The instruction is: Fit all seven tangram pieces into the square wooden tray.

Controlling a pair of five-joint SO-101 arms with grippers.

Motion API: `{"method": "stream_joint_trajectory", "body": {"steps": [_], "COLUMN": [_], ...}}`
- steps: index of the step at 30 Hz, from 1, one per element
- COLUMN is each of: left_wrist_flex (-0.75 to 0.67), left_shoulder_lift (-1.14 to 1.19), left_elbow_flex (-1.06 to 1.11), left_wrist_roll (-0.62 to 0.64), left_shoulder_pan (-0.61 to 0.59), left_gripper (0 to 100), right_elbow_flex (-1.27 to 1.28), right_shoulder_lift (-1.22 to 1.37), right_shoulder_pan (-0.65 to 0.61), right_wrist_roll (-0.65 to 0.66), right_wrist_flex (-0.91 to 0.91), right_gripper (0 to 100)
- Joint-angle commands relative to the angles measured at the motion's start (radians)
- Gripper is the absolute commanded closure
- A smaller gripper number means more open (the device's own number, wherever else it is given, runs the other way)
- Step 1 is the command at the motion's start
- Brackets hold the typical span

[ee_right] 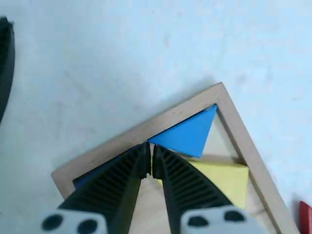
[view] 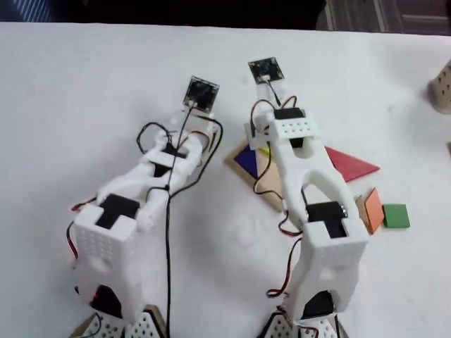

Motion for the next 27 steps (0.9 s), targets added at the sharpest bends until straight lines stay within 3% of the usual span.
{"method": "stream_joint_trajectory", "body": {"steps": [1, 6, 16, 27], "left_wrist_flex": [-0.025, -0.025, -0.025, -0.025], "left_shoulder_lift": [-0.056, -0.056, -0.056, -0.058], "left_elbow_flex": [-0.011, -0.009, -0.011, -0.011], "left_wrist_roll": [-0.009, -0.009, -0.009, -0.009], "left_shoulder_pan": [-0.024, -0.030, -0.033, -0.035], "left_gripper": [98, 98, 98, 98], "right_elbow_flex": [-0.054, -0.055, -0.054, 0.077], "right_shoulder_lift": [0.015, 0.041, 0.016, -0.042], "right_shoulder_pan": [0.008, -0.013, -0.013, -0.018], "right_wrist_roll": [0.000, 0.072, 0.083, 0.147], "right_wrist_flex": [0.008, 0.081, 0.237, 0.262], "right_gripper": [98.1, 98.1, 98.1, 98.1]}}
